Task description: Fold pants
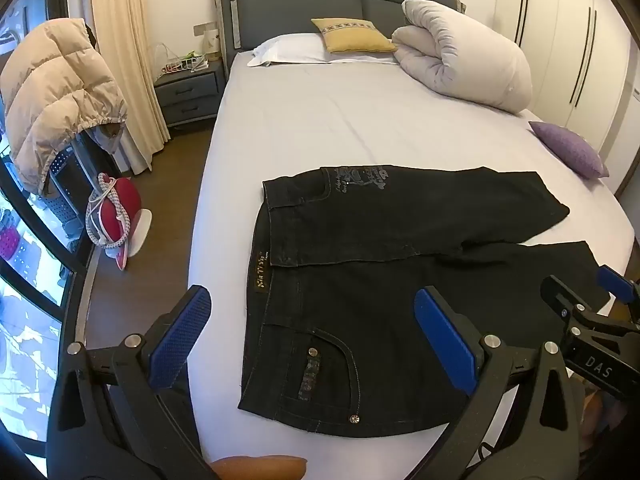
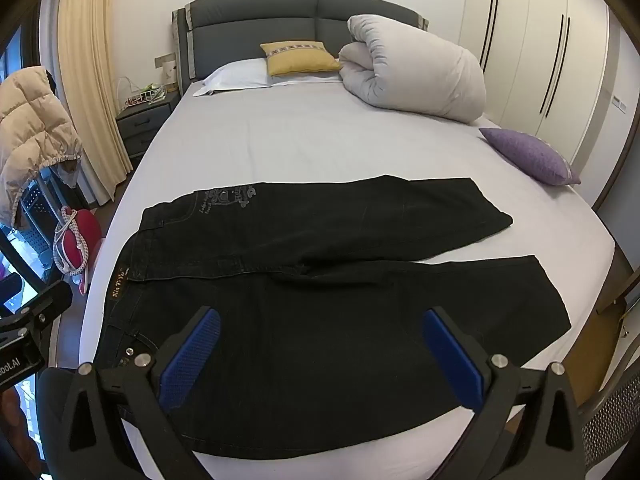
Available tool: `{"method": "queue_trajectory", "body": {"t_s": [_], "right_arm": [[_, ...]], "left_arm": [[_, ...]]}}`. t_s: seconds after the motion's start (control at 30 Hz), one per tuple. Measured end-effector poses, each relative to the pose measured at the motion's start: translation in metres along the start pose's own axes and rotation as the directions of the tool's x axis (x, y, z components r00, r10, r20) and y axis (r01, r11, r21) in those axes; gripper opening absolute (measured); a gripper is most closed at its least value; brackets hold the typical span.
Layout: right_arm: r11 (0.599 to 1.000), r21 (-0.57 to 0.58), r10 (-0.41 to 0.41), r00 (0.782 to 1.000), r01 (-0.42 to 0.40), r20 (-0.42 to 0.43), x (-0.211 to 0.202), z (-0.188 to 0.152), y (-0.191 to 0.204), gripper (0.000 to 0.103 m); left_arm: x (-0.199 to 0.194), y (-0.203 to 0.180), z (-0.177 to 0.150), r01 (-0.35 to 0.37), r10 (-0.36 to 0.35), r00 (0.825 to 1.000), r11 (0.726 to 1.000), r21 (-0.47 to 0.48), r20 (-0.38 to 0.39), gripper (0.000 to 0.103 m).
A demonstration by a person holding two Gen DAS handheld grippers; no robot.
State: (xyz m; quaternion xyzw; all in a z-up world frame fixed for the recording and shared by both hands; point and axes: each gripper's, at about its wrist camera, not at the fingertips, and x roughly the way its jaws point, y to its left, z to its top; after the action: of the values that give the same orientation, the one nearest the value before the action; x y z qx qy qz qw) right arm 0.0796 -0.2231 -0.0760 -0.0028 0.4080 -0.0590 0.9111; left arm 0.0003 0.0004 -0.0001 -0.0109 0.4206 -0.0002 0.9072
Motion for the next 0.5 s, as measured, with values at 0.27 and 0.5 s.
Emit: {"method": "queue_trajectory", "body": {"t_s": [0.27, 0.5], "right_arm": [[1.000, 0.002, 0.004, 1.000, -0.004, 0.000, 0.0000, 0.0001, 0.0002, 0.103], [1.000, 0.004, 0.007, 1.000, -0.007, 0.000, -0.0003, 0.0002, 0.0005, 0.103]], "left_arm": [[-0.0018, 0.0020, 0.0010, -0.008, 0.008, 1.000, 1.000, 0.001, 0.013, 0.103], [0.0015, -0.0034, -0.0031, -0.008, 0.008, 1.000, 1.000, 0.005, 0.009, 0.103]]}}
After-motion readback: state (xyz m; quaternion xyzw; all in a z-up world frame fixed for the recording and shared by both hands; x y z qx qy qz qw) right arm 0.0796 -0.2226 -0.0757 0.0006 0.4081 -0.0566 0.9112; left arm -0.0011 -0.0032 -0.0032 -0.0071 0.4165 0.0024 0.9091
